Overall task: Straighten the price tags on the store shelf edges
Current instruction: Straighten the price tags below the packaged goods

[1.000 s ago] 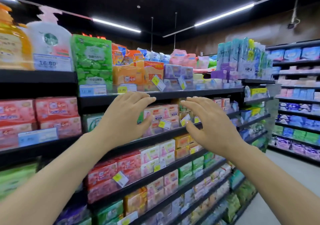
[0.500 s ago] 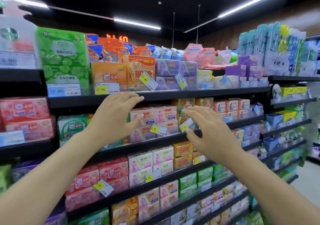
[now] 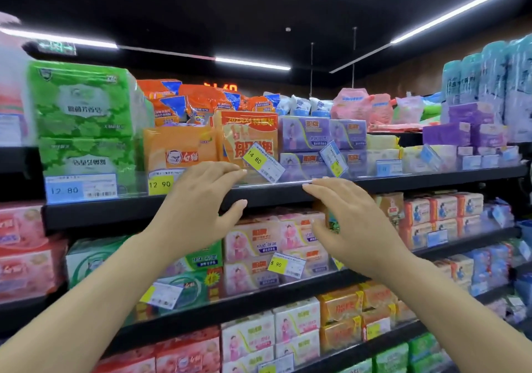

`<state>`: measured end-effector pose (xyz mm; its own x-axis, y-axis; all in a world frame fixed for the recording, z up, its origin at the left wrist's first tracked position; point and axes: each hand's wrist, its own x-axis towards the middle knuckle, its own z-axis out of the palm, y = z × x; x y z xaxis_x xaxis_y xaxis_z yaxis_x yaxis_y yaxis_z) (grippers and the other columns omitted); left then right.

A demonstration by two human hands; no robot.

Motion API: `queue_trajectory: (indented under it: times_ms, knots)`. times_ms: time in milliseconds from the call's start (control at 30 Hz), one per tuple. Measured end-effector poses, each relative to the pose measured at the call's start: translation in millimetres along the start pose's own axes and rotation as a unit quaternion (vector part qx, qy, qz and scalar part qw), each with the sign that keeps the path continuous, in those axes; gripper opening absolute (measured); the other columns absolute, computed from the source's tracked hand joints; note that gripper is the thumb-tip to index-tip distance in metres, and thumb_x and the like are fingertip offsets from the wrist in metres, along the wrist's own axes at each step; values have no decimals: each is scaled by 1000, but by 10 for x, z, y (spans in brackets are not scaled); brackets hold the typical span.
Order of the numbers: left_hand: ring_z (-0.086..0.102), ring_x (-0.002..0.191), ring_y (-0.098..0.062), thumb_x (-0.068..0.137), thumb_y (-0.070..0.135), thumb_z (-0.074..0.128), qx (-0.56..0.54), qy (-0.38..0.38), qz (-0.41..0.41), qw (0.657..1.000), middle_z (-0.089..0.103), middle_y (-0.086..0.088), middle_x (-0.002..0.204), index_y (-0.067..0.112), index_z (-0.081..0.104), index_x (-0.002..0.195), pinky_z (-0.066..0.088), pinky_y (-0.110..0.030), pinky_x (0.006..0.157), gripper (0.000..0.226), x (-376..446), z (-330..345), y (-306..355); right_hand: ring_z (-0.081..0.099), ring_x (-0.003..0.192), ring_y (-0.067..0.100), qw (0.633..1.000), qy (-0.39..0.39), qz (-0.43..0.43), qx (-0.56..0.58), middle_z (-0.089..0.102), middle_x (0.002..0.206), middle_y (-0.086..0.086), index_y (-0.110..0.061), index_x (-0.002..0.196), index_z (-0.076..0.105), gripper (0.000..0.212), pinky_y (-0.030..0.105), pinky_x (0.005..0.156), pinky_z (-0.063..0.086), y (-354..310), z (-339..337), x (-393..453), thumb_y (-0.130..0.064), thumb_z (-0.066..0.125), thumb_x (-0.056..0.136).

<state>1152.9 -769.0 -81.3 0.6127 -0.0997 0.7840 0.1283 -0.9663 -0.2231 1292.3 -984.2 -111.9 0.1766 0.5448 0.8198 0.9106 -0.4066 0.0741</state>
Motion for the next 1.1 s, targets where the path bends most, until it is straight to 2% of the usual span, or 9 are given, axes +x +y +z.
queue_trajectory:
  times_ms: [133,267,467,700,800,933,1100]
  knots:
    - [52,111,-21,85,45,43,16,5,-12,1000,61,-1,119,13,60,125,38,-40,97,54,65,107,-60,43,123,15,999,17,-15,24,55,128,-1,-16,130,53,47,27,103,25,138,155,206,-30,52,85]
    - [54,106,-24,85,44,42,47,11,-33,998,63,-1,113,13,63,121,31,-36,93,52,79,197,-75,42,125,16,999,20,-31,40,54,131,-1,-15,130,53,47,25,105,22,246,303,390,-30,52,85]
    - [54,102,-24,84,41,46,79,28,-50,995,65,-1,108,11,66,115,33,-36,89,48,105,285,7,44,121,15,993,30,-70,87,56,128,-1,-14,126,55,45,24,103,25,328,451,614,-28,53,84]
    - [54,99,-22,84,40,46,84,46,-76,993,64,0,104,11,67,113,33,-34,88,45,196,284,58,51,113,23,988,30,-111,107,60,117,4,-13,105,60,28,34,96,38,378,606,720,-27,55,82]
    - [55,98,-23,83,38,45,89,47,-83,991,64,0,104,11,66,114,37,-38,87,45,285,267,53,51,108,25,986,33,-113,118,60,109,5,-13,97,59,21,31,91,37,372,677,743,-28,55,81]
    - [56,94,-24,82,29,50,101,45,-80,991,62,0,101,11,64,117,44,-43,81,42,399,253,39,48,111,23,982,47,-124,136,59,112,6,-15,90,57,17,27,92,32,367,733,754,-28,54,80]
    - [53,94,-21,81,22,55,114,53,-77,989,58,1,103,13,59,123,42,-39,81,42,435,235,8,46,117,26,979,33,-140,146,57,117,5,-19,81,53,17,38,93,38,350,756,771,-35,47,81]
